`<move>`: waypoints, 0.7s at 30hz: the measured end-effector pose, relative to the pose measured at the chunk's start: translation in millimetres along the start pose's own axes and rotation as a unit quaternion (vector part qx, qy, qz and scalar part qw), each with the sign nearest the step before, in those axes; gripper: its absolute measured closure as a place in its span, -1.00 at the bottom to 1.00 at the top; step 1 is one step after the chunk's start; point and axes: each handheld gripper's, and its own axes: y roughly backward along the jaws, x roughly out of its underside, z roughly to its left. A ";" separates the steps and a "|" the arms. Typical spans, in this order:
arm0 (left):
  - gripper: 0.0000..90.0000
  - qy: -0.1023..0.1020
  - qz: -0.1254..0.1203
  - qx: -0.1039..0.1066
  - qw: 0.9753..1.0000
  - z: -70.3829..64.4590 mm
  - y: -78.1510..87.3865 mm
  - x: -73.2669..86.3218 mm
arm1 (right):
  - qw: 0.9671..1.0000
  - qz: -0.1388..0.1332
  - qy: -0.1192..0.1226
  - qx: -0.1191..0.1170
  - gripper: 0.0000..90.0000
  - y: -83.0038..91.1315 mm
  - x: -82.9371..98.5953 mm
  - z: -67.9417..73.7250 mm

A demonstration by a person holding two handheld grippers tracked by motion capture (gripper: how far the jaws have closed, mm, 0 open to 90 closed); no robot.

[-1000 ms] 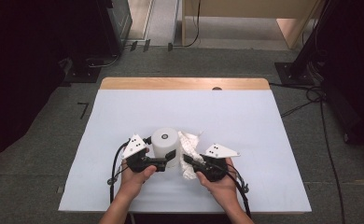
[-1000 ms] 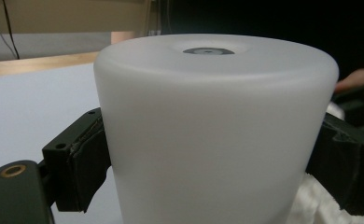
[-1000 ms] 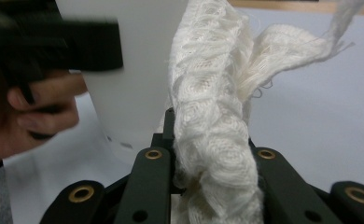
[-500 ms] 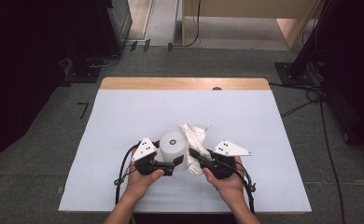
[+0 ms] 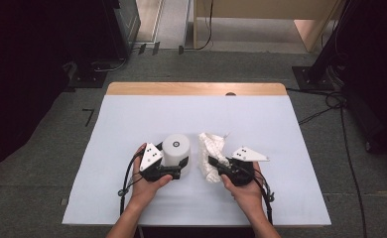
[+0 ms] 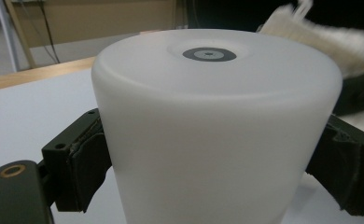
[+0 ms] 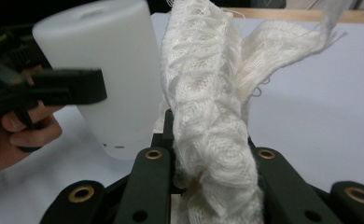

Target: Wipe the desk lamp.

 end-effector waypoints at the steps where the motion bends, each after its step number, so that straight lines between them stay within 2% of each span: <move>1: -0.81 -0.002 0.003 -0.002 1.000 0.6 -1.2 2.3 | 1.000 -0.003 -0.001 0.002 0.70 1.7 -0.8 -1.4; 6: -0.81 -0.024 0.009 -0.002 1.000 0.5 -0.3 11.0 | 1.000 -0.015 -0.008 0.012 0.70 8.1 -3.5 -7.1; 8: -0.82 -0.027 0.010 -0.008 1.000 0.1 1.2 12.2 | 1.000 -0.014 -0.007 0.013 0.70 8.1 -3.3 -7.4; 9: -0.84 -0.024 0.009 -0.010 1.000 -0.2 2.0 12.9 | 1.000 -0.012 -0.006 0.013 0.70 7.7 -3.0 -7.3; 11: -0.92 -0.005 0.013 -0.019 1.000 -1.7 2.9 14.7 | 1.000 -0.010 -0.003 0.014 0.70 6.4 -2.4 -6.6; 14: -1.00 0.038 0.010 -0.056 0.998 -9.4 2.6 18.0 | 1.000 -0.011 -0.002 0.012 0.70 5.3 -2.2 -5.7; 18: -1.00 0.054 0.022 -0.100 0.993 -20.2 -6.2 14.6 | 1.000 -0.008 -0.002 0.012 0.70 4.2 -1.9 -4.1; 21: -0.95 0.058 0.031 -0.113 0.991 -21.3 -9.7 11.8 | 1.000 -0.005 0.001 0.011 0.70 2.4 -0.6 -1.4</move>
